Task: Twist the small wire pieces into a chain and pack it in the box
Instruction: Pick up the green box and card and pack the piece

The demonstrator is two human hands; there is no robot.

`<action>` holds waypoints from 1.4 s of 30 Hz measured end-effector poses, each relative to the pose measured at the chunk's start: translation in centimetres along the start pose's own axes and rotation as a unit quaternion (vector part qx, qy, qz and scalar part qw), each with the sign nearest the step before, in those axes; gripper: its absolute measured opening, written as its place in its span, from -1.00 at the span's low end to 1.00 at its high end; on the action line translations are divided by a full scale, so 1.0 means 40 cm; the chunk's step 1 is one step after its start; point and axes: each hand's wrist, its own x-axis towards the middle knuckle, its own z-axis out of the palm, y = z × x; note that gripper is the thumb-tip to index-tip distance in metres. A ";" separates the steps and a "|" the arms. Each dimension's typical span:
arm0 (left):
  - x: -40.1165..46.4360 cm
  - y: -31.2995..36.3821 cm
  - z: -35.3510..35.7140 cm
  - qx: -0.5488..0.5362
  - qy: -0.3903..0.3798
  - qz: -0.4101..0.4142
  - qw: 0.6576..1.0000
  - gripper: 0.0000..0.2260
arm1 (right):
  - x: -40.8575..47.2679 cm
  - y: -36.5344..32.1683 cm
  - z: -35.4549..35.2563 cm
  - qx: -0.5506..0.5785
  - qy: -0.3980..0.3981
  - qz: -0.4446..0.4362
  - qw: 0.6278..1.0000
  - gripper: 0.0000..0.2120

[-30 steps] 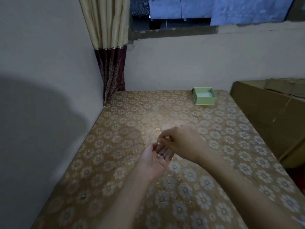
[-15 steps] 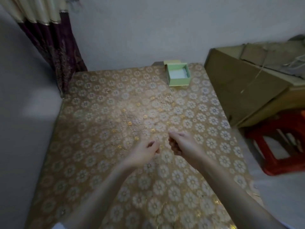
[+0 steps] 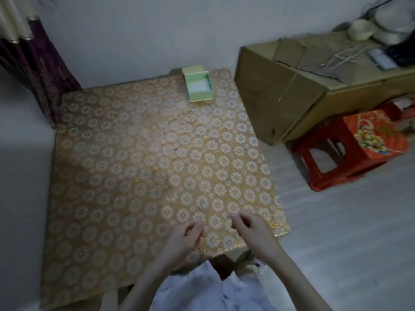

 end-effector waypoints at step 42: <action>0.414 0.492 0.924 -0.027 0.041 -0.035 0.998 -0.68 | 0.218 0.504 -0.977 0.017 0.044 0.025 0.999 -0.65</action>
